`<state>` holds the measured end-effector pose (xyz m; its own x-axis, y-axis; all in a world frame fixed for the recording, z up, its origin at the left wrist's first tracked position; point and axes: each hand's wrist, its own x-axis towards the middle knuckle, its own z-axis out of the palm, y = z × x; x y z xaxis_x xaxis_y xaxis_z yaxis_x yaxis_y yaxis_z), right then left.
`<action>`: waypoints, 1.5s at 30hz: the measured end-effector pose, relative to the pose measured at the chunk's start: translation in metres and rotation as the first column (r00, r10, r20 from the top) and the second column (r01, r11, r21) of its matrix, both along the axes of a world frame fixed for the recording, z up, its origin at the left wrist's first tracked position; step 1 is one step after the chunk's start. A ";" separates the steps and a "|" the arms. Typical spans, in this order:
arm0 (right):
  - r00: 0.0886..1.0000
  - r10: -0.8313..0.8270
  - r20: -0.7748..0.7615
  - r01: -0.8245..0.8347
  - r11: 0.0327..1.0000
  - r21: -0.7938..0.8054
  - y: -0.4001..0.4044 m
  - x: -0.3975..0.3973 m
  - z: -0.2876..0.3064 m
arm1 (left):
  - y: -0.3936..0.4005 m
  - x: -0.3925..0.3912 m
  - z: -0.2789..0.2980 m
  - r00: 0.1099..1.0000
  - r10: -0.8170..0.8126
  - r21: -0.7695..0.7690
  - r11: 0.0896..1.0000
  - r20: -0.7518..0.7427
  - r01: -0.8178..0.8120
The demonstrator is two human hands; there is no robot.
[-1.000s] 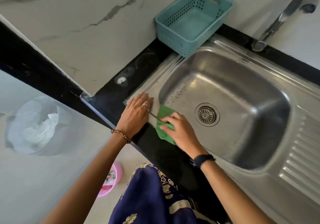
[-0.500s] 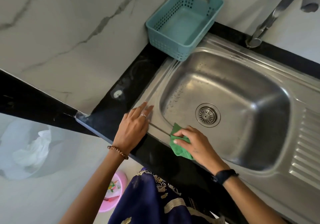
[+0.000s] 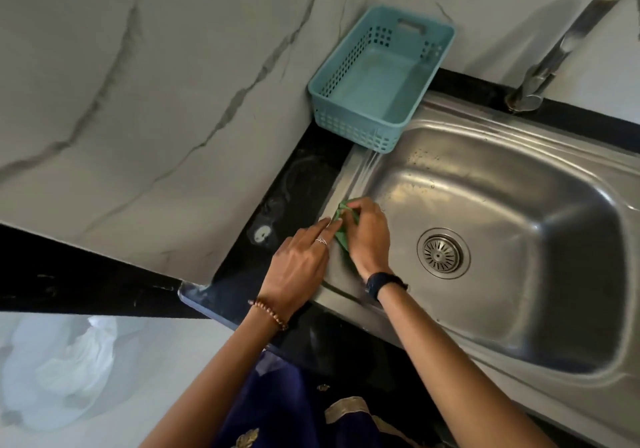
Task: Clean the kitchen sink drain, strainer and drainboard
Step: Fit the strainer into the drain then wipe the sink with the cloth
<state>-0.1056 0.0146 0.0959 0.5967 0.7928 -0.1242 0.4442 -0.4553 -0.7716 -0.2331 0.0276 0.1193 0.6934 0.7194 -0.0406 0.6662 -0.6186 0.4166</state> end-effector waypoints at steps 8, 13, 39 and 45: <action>0.929 0.316 0.193 -0.306 0.949 -0.083 -0.066 -0.031 0.003 | 0.019 0.027 0.000 0.995 -0.032 0.000 0.999 0.094 0.032; 0.979 0.168 0.117 -0.174 0.984 0.042 -0.036 -0.036 0.002 | 0.044 0.058 0.009 0.990 -0.106 0.102 0.990 0.093 0.097; 0.872 0.027 -0.489 0.154 0.933 0.325 0.029 0.027 -0.005 | 0.129 0.154 0.048 0.987 -0.090 0.392 0.919 0.136 0.030; 0.905 -0.222 -0.363 0.332 0.903 0.274 0.108 0.121 -0.023 | 0.126 0.155 0.052 0.986 -0.074 0.402 0.915 0.150 0.007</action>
<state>0.0158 0.1222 0.0734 0.7697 0.6288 -0.1099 0.0451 -0.2252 -0.9733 -0.0777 0.1541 0.1715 0.6958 0.6233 0.3568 0.5825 -0.7804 0.2274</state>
